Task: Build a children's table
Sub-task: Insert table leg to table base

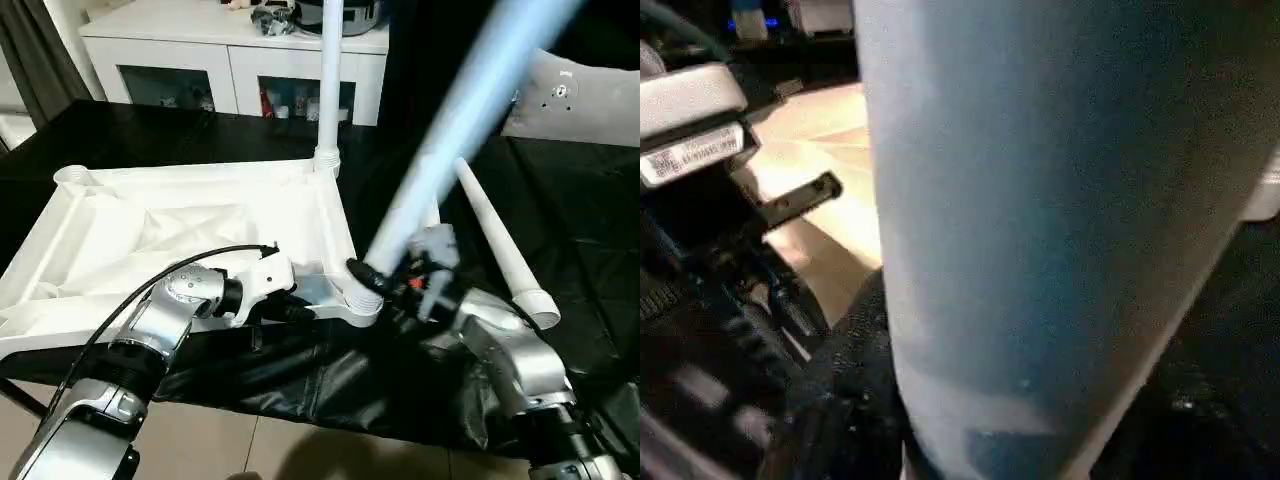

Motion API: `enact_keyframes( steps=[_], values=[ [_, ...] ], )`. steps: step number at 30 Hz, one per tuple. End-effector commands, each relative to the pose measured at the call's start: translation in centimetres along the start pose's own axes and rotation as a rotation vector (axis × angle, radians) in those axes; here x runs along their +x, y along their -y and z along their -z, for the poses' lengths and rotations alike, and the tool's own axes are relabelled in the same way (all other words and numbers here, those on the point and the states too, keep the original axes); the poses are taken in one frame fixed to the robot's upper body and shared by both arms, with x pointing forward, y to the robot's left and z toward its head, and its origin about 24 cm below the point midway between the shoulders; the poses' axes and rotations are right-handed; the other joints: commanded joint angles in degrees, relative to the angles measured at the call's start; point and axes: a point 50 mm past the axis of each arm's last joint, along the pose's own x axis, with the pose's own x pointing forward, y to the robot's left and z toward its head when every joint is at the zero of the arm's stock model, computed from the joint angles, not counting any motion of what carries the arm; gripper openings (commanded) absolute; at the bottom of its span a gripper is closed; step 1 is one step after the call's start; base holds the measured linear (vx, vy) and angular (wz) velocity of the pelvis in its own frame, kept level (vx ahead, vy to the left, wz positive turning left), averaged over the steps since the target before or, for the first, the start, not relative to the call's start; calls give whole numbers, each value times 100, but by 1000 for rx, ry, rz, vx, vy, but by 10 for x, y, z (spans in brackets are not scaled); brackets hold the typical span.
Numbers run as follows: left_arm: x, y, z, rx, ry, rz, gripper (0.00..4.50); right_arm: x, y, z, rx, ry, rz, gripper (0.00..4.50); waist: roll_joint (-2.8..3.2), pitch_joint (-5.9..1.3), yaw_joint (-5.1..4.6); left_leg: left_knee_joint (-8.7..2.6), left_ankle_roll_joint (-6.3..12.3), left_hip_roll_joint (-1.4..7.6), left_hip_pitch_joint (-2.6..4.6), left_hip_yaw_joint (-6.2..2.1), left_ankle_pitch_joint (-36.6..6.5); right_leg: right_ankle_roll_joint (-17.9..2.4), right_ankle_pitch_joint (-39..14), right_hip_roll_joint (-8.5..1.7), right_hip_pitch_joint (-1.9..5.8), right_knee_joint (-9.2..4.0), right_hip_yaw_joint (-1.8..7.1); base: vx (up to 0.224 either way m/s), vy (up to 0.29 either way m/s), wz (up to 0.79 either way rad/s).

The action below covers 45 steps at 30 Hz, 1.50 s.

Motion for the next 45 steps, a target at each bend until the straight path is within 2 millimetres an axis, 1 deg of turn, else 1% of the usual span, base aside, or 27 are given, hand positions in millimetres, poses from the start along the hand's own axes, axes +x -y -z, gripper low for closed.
enact_keyframes(
  steps=[1, 3, 5, 7, 11, 12, 14, 15, 16, 18, 19, 20, 21, 22, 26, 27, 28, 29, 31, 34, 36, 39, 40, 41, 42, 43, 45],
  values=[
    [0, 2, -3, -4, 34, 4, 0, -13, 2, 47, 33, -250, 54, 189, 0, -236, 2, -445, 112, 194, 8, -57, -1567, -338, -3048, -532, 250, -604, 289, 0, 0, 0],
    [0, 2, -2, 2, 29, 12, 0, -10, 2, 46, 4, -267, 37, 188, 6, -186, -65, -451, 93, 173, 60, -79, -1918, -178, -3639, -528, 208, -693, 237, 0, 0, 0],
    [-1, 3, -2, 8, 23, 23, 0, -7, 1, 46, -3, -276, 15, 188, 18, -189, -104, -460, 85, 185, 134, -96, -2147, -162, -3719, -530, 201, -728, 211, 0, 0, 0],
    [-2, 3, -3, 19, 14, 39, 0, -4, 1, 47, -9, -300, -14, 188, 10, -210, -125, -505, 92, 207, 87, -124, -2132, -188, -3486, -535, 267, -701, 209, 0, 0, 0],
    [-4, 2, -5, 42, 0, 68, 0, -1, -1, 50, 11, -327, -57, 188, 20, -206, -176, -500, 120, 203, 80, -111, -2095, -326, -3319, -547, 250, -681, 246, 0, 0, 0],
    [-4, 1, -6, 54, -7, 82, 0, 2, -1, 49, 35, -322, -70, 188, 47, -210, -180, -496, 115, 203, 90, -112, -2102, -342, -3317, -549, 247, -678, 247, 0, 0, 0],
    [-4, -2, -9, 71, -13, 95, 0, 5, 0, 47, 75, -313, -73, 188, 24, -209, -202, -494, 134, 191, 85, -108, -2106, -354, -3328, -531, 249, -688, 243, 0, 0, 0],
    [-4, -5, -12, 82, -16, 102, 0, 8, 1, 44, 103, -316, -85, 188, 64, -205, -217, -499, 128, 196, 85, -111, -2128, -382, -3300, -526, 254, -697, 243, 0, 0, 0],
    [-4, -5, -12, 82, -16, 102, 0, 8, 1, 44, 103, -316, -85, 188, 57, -215, -215, -497, 118, 204, 90, -115, -2125, -398, -3256, -533, 259, -682, 245, 0, 0, 0],
    [-5, -8, -14, 95, -27, 107, 0, 10, 1, 43, 98, -327, -103, 188, 92, -212, -208, -504, 89, 209, 96, -119, -2168, -432, -3186, -526, 252, -668, 246, 0, 0, 0],
    [-5, -9, -15, 100, -32, 109, 0, 11, 1, 43, 91, -331, -110, 188, 79, -214, -211, -504, 73, 213, 92, -119, -2183, -452, -3176, -536, 258, -661, 248, 0, 0, 0],
    [-5, -12, -16, 110, -41, 109, 0, 12, 1, 41, 86, -332, -119, 188, 124, -208, -205, -502, 68, 207, 98, -120, -2211, -455, -3201, -535, 252, -670, 245, 0, 0, 0],
    [-5, -13, -17, 111, -42, 108, 0, 13, 1, 41, 86, -332, -121, 188, 90, -199, -209, -497, 71, 193, 103, -116, -2239, -407, -3333, -528, 252, -694, 232, 0, 0, 0],
    [-5, -15, -17, 110, -43, 105, 0, 13, 0, 41, 78, -335, -124, 188, 114, -204, -201, -496, 56, 199, 114, -120, -2254, -401, -3347, -537, 246, -692, 234, 0, 0, 0],
    [-6, -18, -18, 108, -45, 96, 0, 14, -1, 41, 68, -341, -129, 188, 103, -202, -200, -500, 55, 202, 107, -125, -2268, -394, -3371, -538, 243, -697, 235, 0, 0, 0],
    [-7, -18, -17, 104, -46, 91, 0, 14, -2, 41, 70, -343, -130, 188, 67, -204, -202, -508, 59, 214, 98, -125, -2258, -417, -3334, -541, 247, -691, 241, 0, 0, 0],
    [-7, -18, -16, 103, -46, 90, 0, 14, -2, 41, 70, -344, -130, 188, 84, -199, -194, -508, 59, 215, 105, -127, -2268, -424, -3346, -544, 239, -686, 242, 0, 0, 0],
    [-9, -18, -15, 94, -43, 82, 0, 14, -3, 42, 71, -345, -126, 188, 53, -198, -202, -511, 62, 219, 100, -124, -2276, -417, -3375, -548, 241, -693, 242, 0, 0, 0],
    [-12, -18, -13, 81, -33, 68, 0, 14, -2, 42, 76, -347, -115, 188, 77, -191, -200, -513, 56, 219, 105, -130, -2301, -403, -3448, -553, 229, -694, 243, 0, 0, 0],
    [-19, -14, -6, 22, -17, -9, 0, 18, -1, 40, 91, -337, -58, 188, 96, -188, -228, -547, -22, 253, 84, -158, -2403, -452, -3399, -566, 237, -659, 246, 0, 0, 0],
    [-21, -9, -3, -9, -12, -37, 0, 20, -1, 40, 91, -333, -35, 188, 92, -182, -248, -532, -33, 237, 110, -151, -2484, -425, -3477, -564, 212, -673, 249, 0, 0, 0],
    [-21, 2, -3, -41, 6, -66, 0, 23, 0, 39, 98, -327, 10, 188, 89, -168, -309, -537, -65, 237, 104, -175, -2594, -346, -3687, -575, 203, -679, 235, 0, 0, 0],
    [-19, 11, -7, -50, 19, -87, 0, 27, 1, 38, 106, -316, 31, 188, 74, -176, -358, -565, -100, 271, 55, -200, -2579, -396, -3590, -598, 237, -639, 247, 0, 0, 0],
    [-18, 14, -8, -51, 22, -93, 0, 28, 1, 38, 108, -312, 36, 188, 92, -146, -395, -545, -23, 223, 73, -170, -2617, -329, -3730, -538, 182, -713, 224, 0, 0, 0],
    [-14, 24, -16, -63, 43, -127, 0, 33, 0, 36, 114, -301, 49, 188, 72, -170, -398, -535, -39, 233, 88, -172, -2591, -361, -3675, -557, 188, -688, 239, 0, 0, 0],
    [-12, 28, -20, -70, 54, -146, 0, 35, 0, 35, 115, -297, 53, 188, 74, -145, -437, -561, -19, 239, 20, -179, -2535, -414, -3606, -546, 217, -675, 235, 0, 0, 0],
    [-8, 34, -30, -92, 78, -181, 0, 38, -2, 33, 112, -294, 48, 188, 32, -145, -474, -508, 48, 207, 68, -141, -2495, -380, -3748, -522, 164, -714, 234, 0, 0, 0]
  ],
)
